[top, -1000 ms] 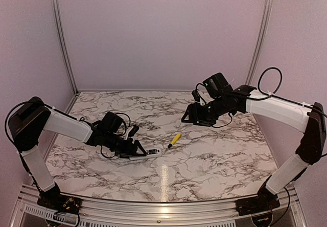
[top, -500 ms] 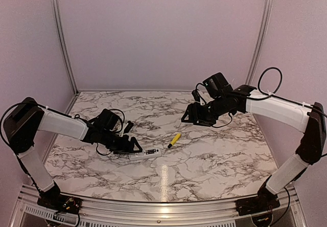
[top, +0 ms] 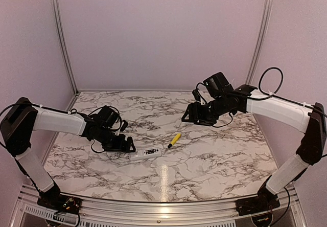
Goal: Unload the batteries from the remote control
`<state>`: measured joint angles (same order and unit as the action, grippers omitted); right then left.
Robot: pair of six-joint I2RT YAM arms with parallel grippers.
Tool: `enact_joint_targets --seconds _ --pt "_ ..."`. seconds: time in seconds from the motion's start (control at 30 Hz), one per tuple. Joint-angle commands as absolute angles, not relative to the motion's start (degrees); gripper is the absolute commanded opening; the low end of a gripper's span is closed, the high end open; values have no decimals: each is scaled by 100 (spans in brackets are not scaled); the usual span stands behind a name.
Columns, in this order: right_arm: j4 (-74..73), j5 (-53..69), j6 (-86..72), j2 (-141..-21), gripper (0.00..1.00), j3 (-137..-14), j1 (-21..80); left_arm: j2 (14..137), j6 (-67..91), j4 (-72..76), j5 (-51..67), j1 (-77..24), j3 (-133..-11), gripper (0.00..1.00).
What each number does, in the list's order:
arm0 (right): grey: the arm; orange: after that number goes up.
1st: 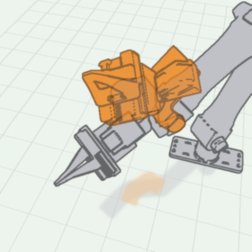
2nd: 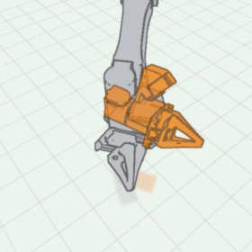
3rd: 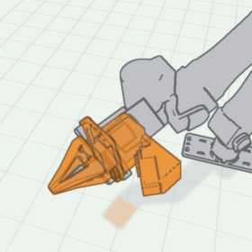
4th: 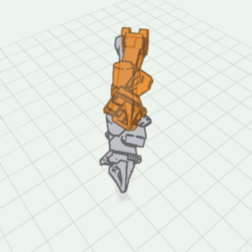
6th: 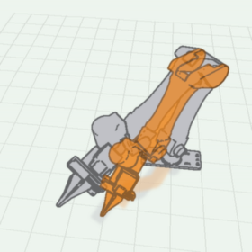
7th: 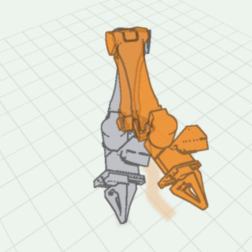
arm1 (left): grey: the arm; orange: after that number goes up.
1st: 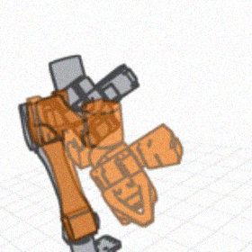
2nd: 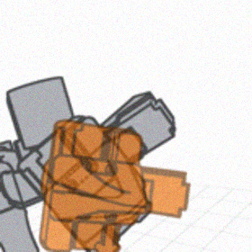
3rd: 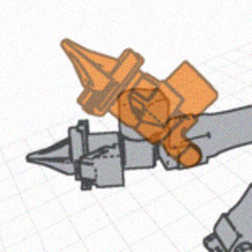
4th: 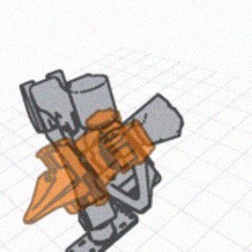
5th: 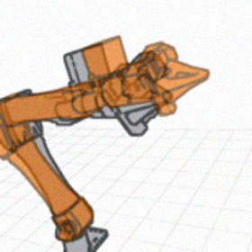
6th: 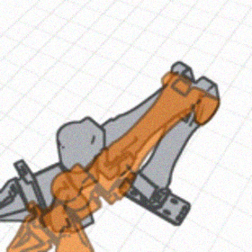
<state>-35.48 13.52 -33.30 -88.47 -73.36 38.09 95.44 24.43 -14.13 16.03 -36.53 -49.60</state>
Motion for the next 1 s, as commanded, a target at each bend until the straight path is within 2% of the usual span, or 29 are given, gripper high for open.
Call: enact_joint_targets --seconds 0.0,0.13,0.33,0.47,0.97 --pt "-3651 1143 -3232 -8612 67 -7531 3806 9249 2173 -2320 950 -3599 -5389 94" --pt "-3780 992 -3097 -8583 73 -7581 3789 9194 2100 -2409 952 -3650 -5800 94" --pt "-3986 768 -2989 -8507 90 -7620 3691 9393 1944 -2597 611 -4045 -6557 93" --pt "-4116 612 -2973 -8384 98 -7606 3575 9708 1709 -2794 301 -4471 -7173 92" --pt "-4696 117 -3109 -7983 98 -7380 3103 11853 1261 -3228 -201 -5677 -9261 80"
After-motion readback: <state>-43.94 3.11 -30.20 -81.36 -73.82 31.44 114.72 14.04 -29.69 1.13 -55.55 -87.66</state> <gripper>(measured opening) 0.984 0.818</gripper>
